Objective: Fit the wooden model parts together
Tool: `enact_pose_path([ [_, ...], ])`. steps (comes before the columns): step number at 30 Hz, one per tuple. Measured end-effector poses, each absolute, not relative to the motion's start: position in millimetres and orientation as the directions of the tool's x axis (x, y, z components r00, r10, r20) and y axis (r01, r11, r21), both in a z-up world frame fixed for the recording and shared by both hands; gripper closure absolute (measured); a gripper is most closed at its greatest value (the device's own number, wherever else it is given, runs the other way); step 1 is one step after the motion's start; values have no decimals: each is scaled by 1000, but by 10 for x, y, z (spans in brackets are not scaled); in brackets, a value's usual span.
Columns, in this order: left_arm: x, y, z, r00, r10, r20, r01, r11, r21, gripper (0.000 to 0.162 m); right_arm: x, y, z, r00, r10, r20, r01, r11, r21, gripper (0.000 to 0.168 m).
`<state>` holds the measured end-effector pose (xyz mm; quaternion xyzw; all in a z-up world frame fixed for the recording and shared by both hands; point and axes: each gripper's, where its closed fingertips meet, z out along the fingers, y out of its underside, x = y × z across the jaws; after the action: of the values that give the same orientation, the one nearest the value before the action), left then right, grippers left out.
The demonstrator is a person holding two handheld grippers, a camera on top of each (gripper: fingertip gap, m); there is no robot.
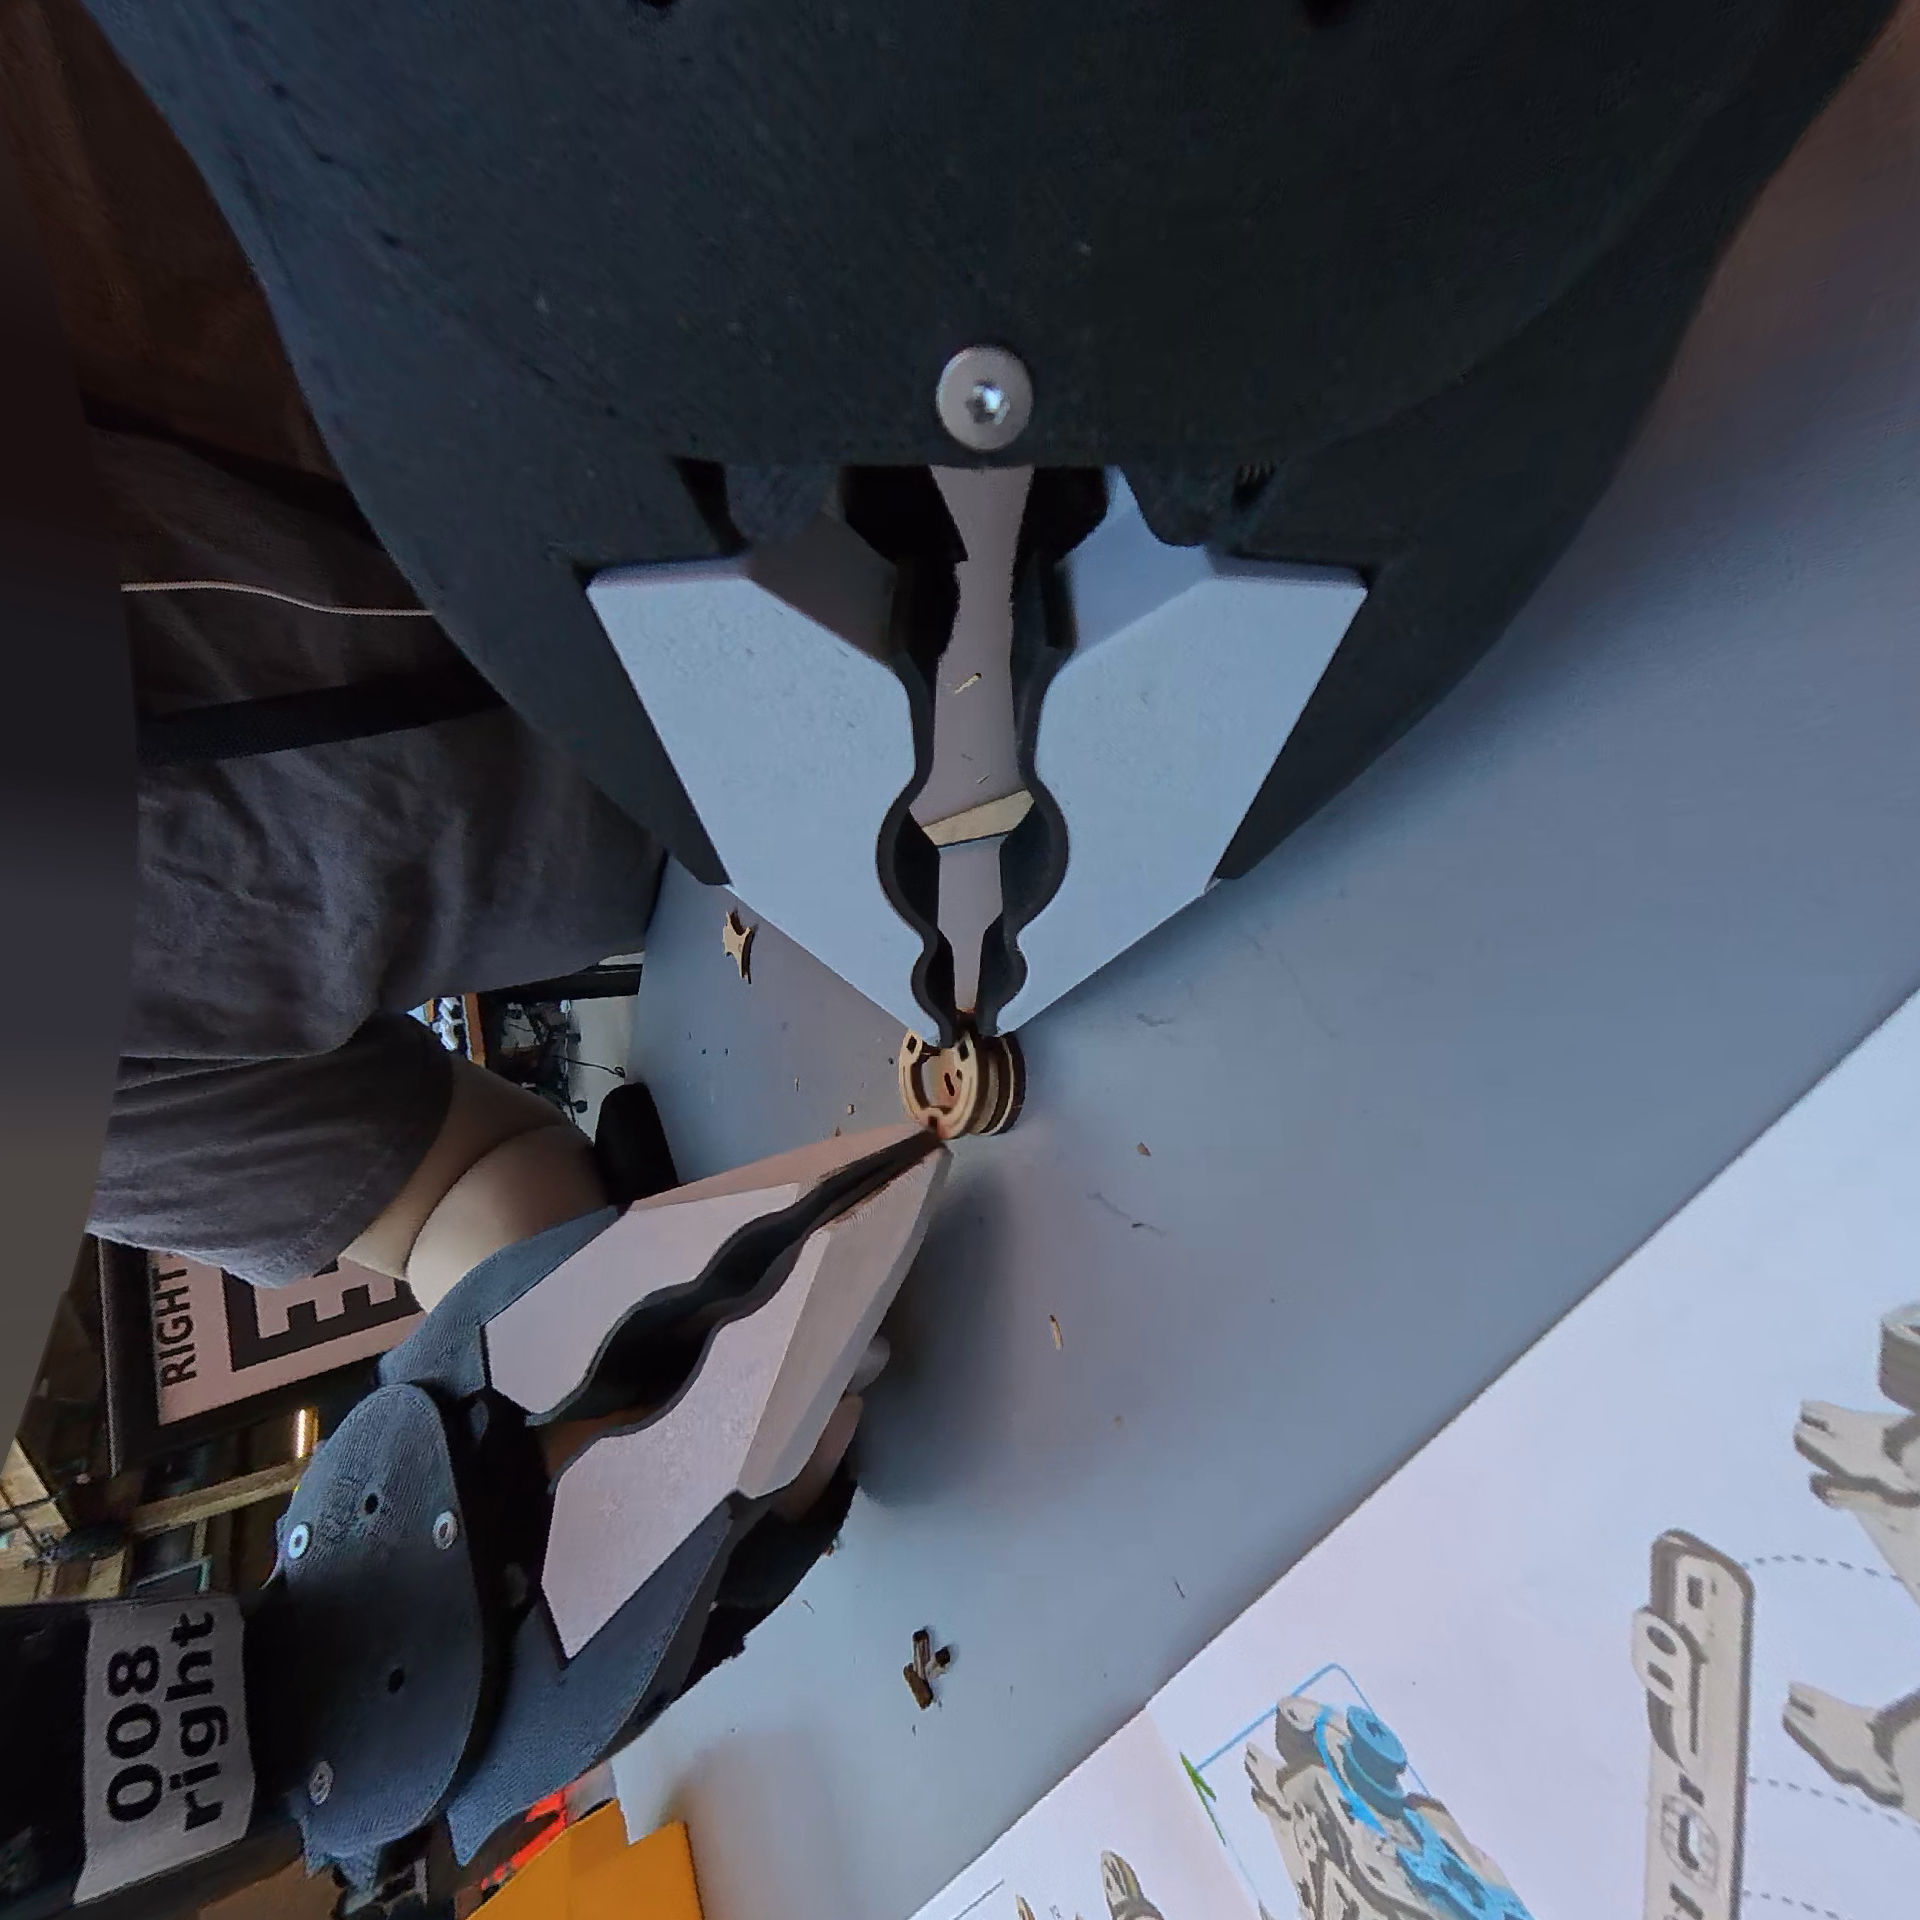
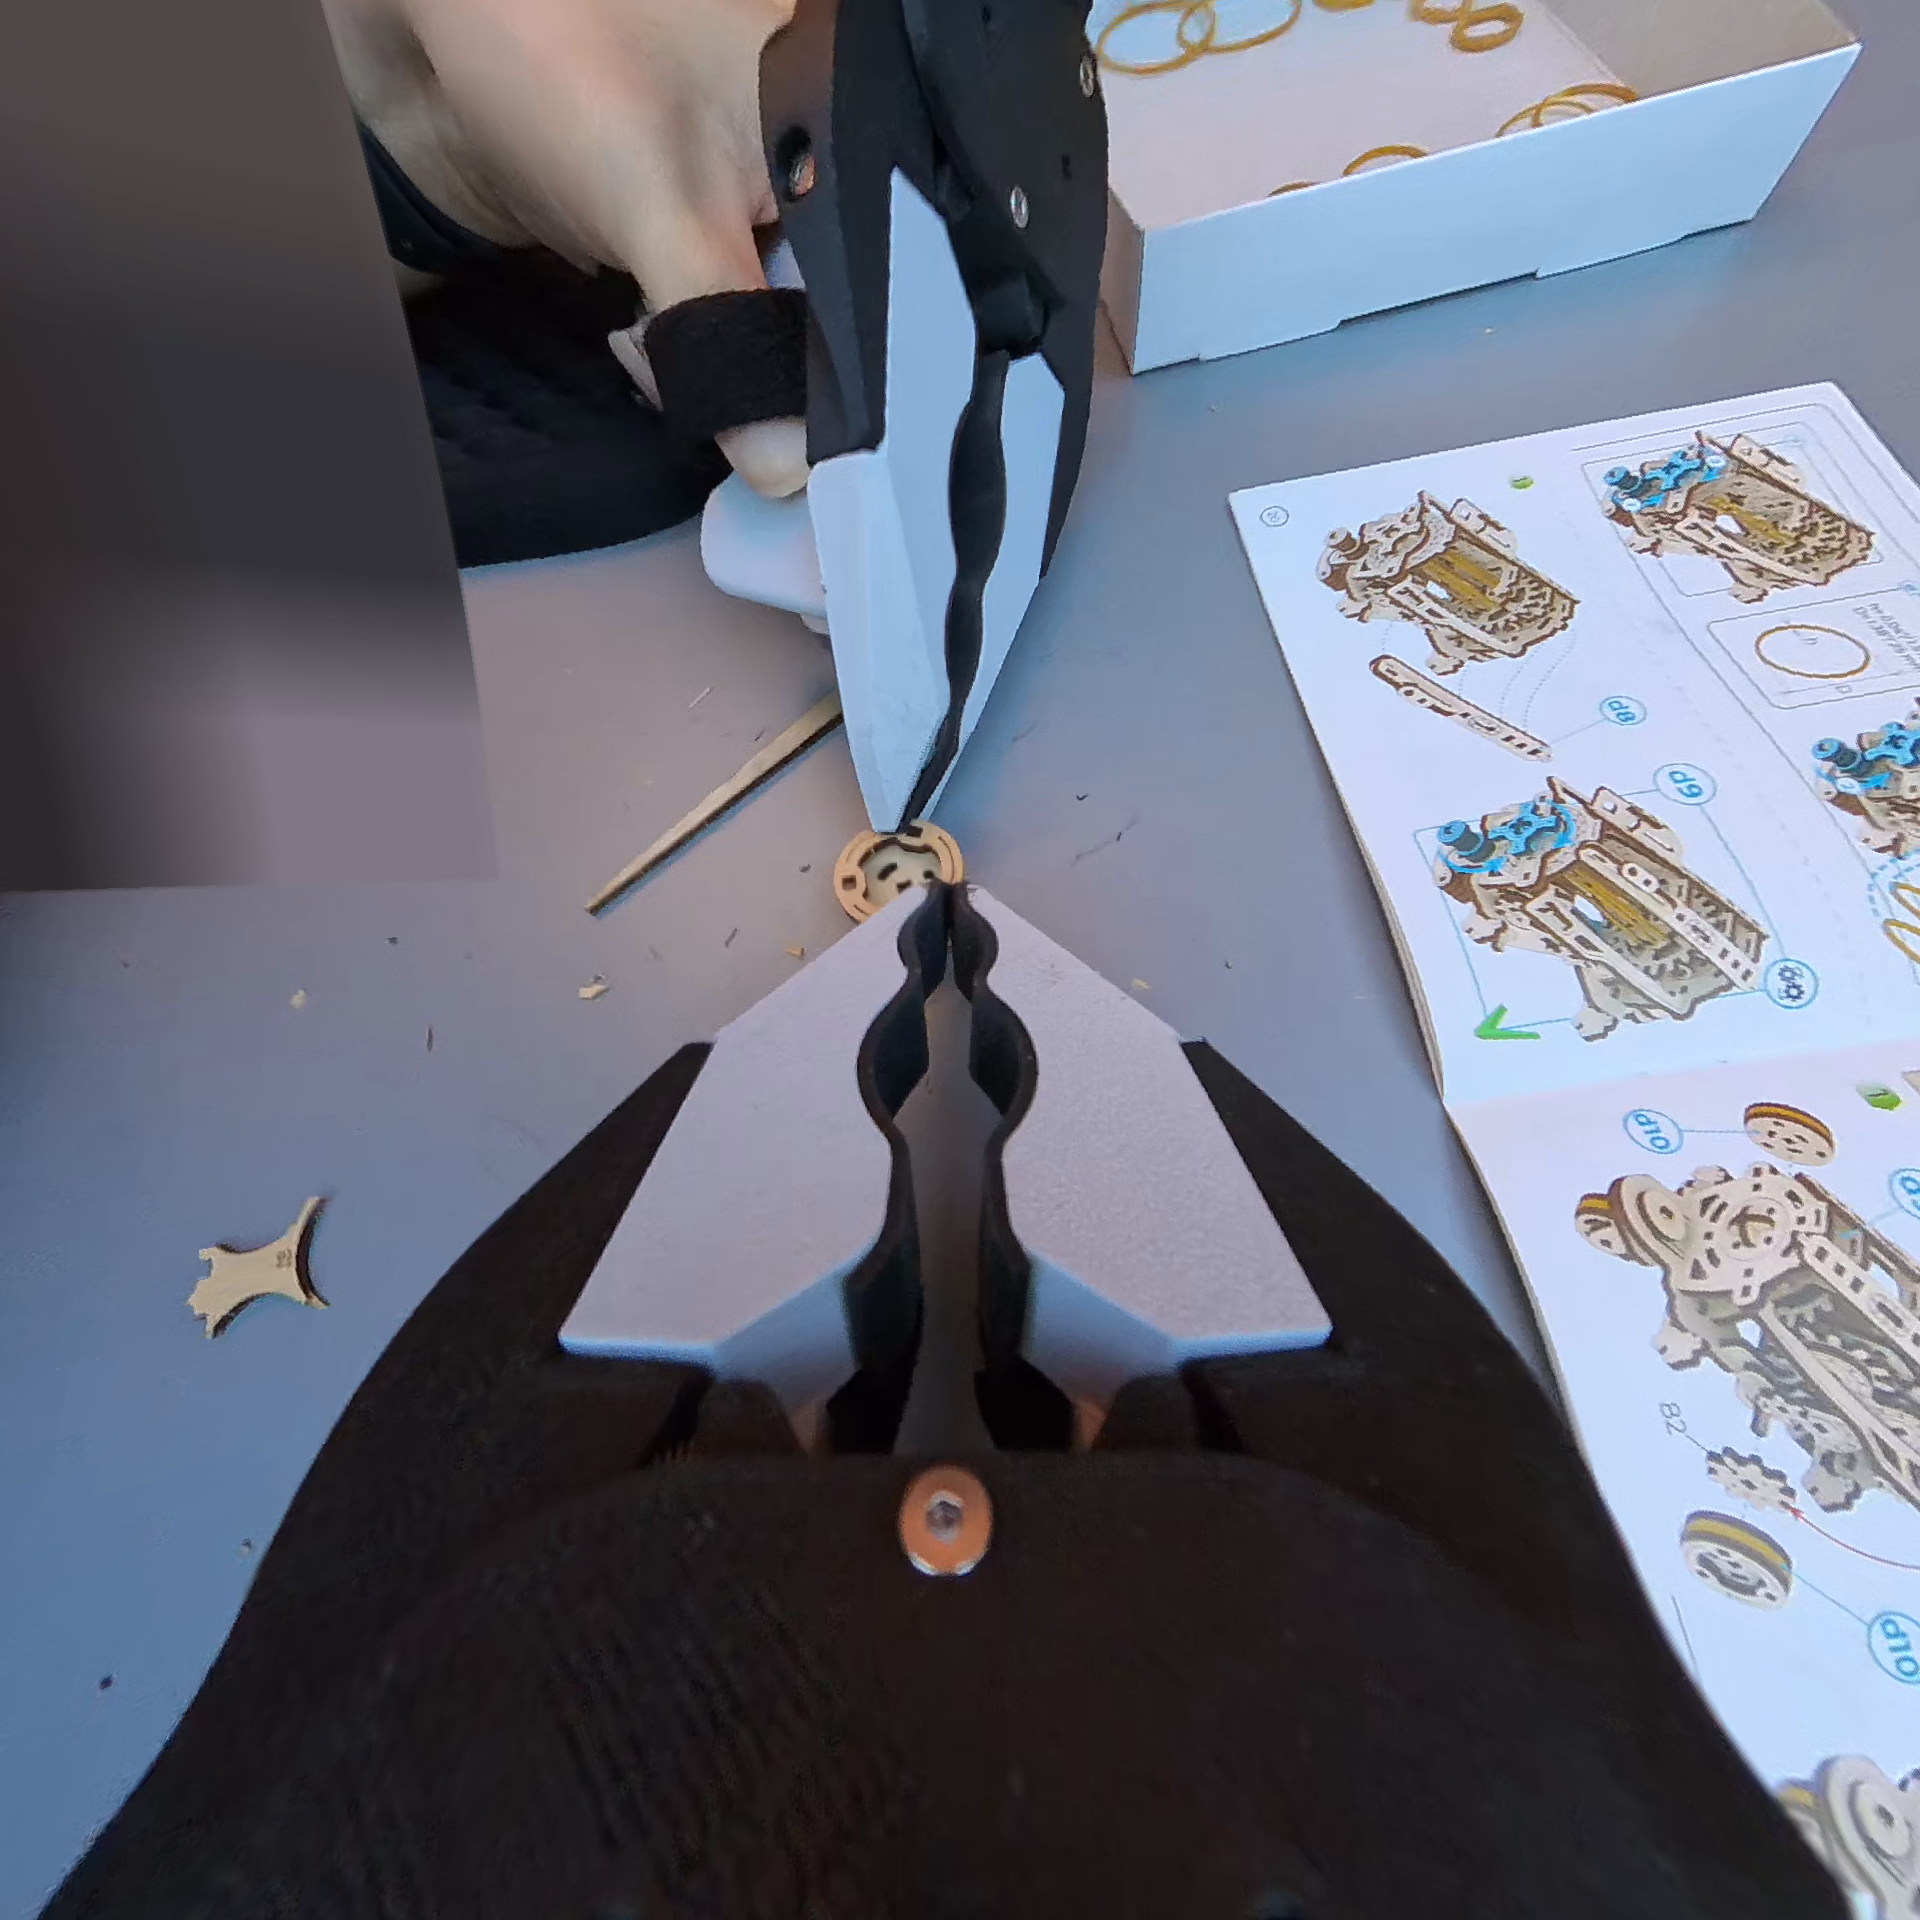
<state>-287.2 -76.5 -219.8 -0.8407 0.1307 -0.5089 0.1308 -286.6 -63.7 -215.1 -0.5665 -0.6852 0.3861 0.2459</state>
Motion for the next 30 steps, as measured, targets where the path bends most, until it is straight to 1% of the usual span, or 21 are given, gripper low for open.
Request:
enact_pose_path([
  [3,-2869,-760,-2194,450,-356,819,-86,-930,-357,160,-2865,-638,-2160,-251,967,-47,587,113,-802,168],
  [8,-2859,-764,-2187,459,-385,800,-108,-919,-380,158,-2865,-629,-2156,-246,969,-39,586,116,-802,168],
  [11,-2840,-772,-2073,428,-421,800,-109,-903,-416,144,-2875,-623,-2093,-246,969,-24,558,121,-821,168],
  [12,-2858,-757,-2025,424,-437,793,-102,-893,-438,141,-2878,-623,-2054,-246,969,-21,545,120,-830,168],
  [14,-2924,-702,-1945,449,-511,733,-110,-846,-522,137,-2873,-610,-2021,-242,970,-16,537,120,-835,168],
  [16,-3010,-665,-1939,513,-586,628,-164,-784,-598,130,-2864,-604,-2042,-244,970,-16,542,123,-831,168],
  [17,-3034,-674,-1952,529,-605,595,-190,-768,-612,128,-2862,-600,-2062,-245,969,-16,549,125,-826,168],
  [22,-3120,-682,-1999,544,-640,543,-247,-741,-625,127,-2866,-582,-2096,-256,967,3,552,148,-821,166],
  [25,-3064,-735,-1983,525,-670,524,-285,-719,-634,129,-2873,-553,-2095,-258,966,0,551,147,-821,165],
  [27,-3051,-772,-2063,540,-691,481,-346,-703,-622,129,-2912,-588,-2040,-255,964,-70,540,82,-838,165],
  [29,-3069,-766,-2177,570,-700,429,-397,-692,-603,130,-2973,-634,-1989,-240,958,-160,540,-6,-842,161],
  [30,-3054,-770,-2192,567,-703,429,-400,-691,-602,134,-2992,-679,-1981,-250,951,-184,548,-17,-836,160],
])
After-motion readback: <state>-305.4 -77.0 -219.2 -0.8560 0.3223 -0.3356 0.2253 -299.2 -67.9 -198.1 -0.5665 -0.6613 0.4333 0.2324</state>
